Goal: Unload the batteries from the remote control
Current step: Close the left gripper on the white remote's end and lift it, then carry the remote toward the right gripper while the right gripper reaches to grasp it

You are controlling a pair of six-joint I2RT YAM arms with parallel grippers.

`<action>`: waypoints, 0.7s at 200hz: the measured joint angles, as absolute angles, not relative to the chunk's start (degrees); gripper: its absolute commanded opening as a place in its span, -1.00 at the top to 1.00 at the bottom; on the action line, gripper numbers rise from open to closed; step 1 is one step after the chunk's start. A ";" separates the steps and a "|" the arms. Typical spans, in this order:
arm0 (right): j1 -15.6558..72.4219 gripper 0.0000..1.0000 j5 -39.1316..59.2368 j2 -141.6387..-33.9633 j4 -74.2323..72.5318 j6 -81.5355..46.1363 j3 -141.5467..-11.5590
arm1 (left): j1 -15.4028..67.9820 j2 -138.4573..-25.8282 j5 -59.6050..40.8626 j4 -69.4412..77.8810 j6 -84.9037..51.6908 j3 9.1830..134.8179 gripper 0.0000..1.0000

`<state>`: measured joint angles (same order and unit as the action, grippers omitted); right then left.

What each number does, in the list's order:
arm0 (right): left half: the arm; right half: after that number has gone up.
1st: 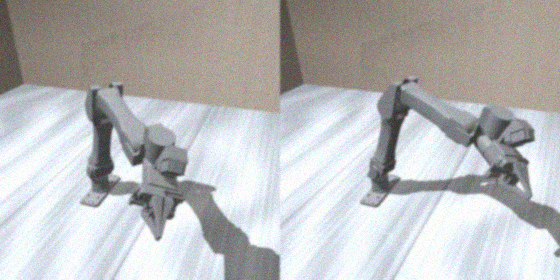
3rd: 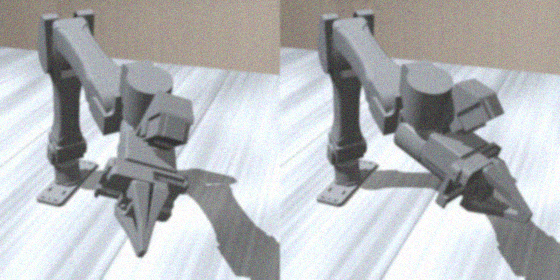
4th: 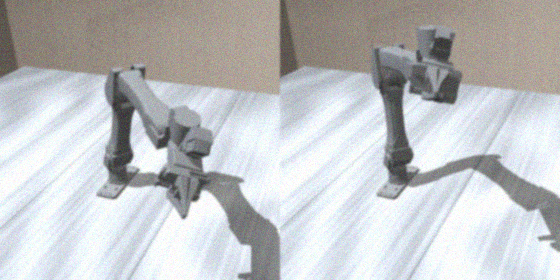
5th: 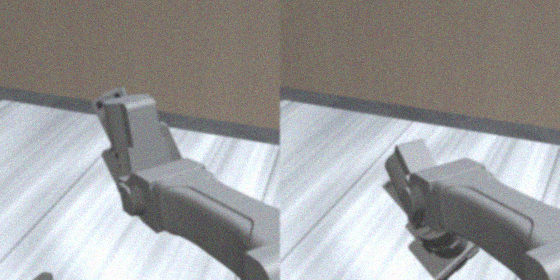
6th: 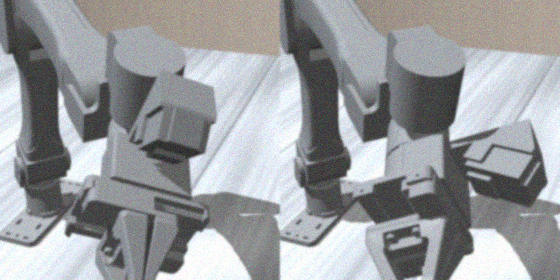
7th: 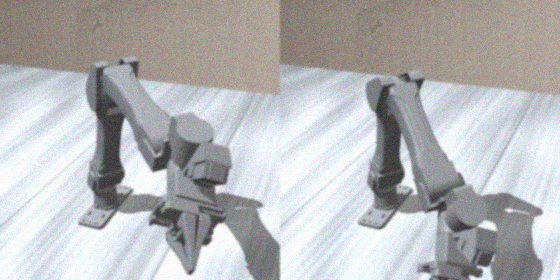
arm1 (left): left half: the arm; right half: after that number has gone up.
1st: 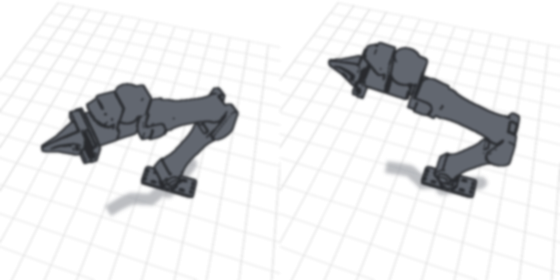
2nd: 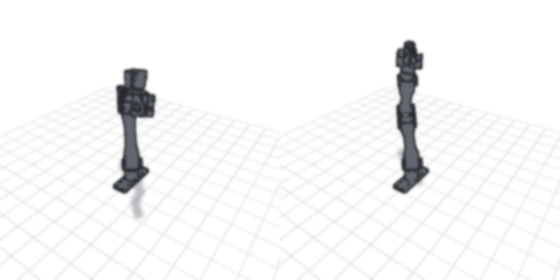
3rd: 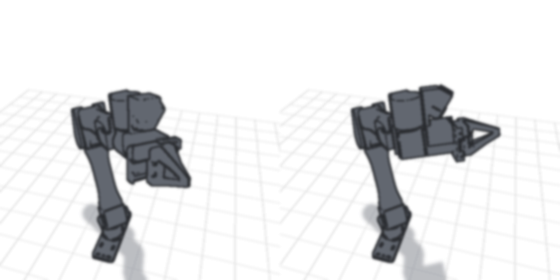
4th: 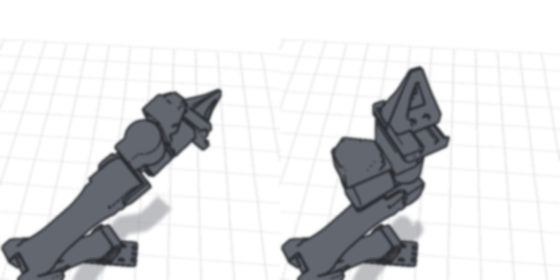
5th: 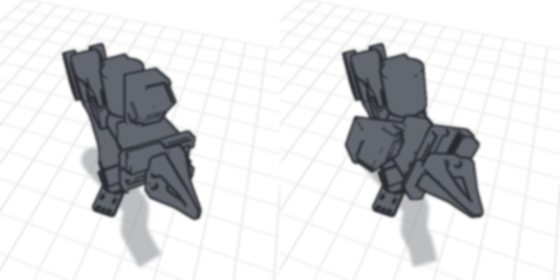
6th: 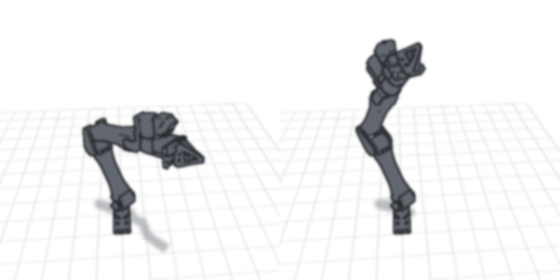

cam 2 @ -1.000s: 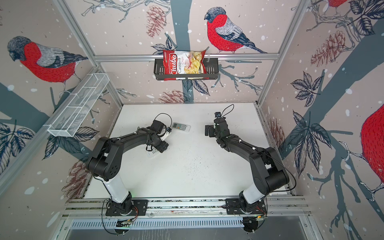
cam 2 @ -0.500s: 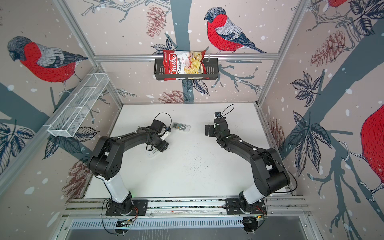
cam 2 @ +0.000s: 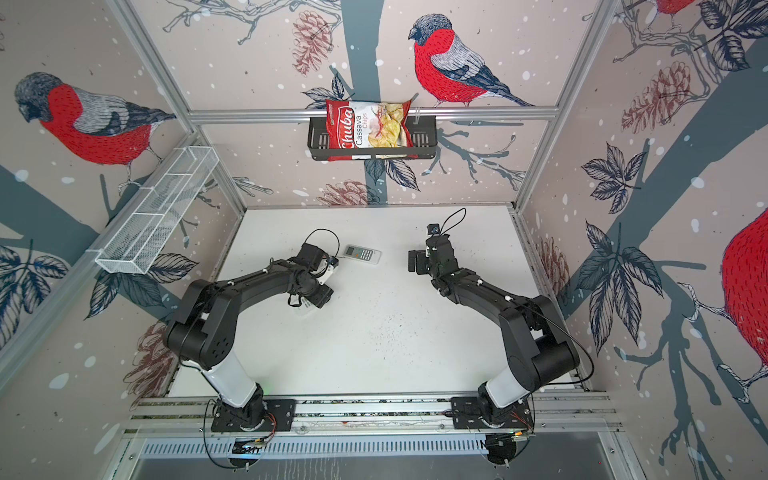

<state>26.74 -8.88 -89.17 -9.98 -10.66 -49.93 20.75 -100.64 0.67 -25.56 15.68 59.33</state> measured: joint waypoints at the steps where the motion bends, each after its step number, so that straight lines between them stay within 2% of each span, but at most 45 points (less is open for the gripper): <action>1: 26.74 -0.97 -8.88 -89.17 -9.98 -10.66 -49.93 | 20.75 -100.71 0.64 -25.58 15.64 59.40 -0.38; 24: 26.74 -0.98 -9.10 -89.06 -9.80 -10.63 -49.93 | 20.75 -102.32 0.21 -25.89 15.18 60.95 -0.32; 45: 26.74 -0.97 -9.30 -88.86 -9.82 -10.63 -49.93 | 20.75 -102.45 0.08 -25.82 15.00 61.06 0.00; 71: 26.74 -0.96 -9.30 -88.84 -9.80 -10.63 -49.93 | 20.75 -102.30 0.12 -25.76 15.03 61.06 0.18; 106: 26.61 -0.97 -9.17 -88.88 -9.80 -10.63 -50.09 | 20.75 -101.54 0.08 -26.35 15.00 60.77 0.33; 140: 24.73 -0.98 -4.60 -87.85 -10.66 -10.61 -48.69 | 20.75 -98.80 -2.28 -28.14 14.33 62.67 0.29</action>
<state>24.73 -4.60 -87.85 -10.66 -10.61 -48.69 20.75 -98.80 -2.28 -28.14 14.33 62.67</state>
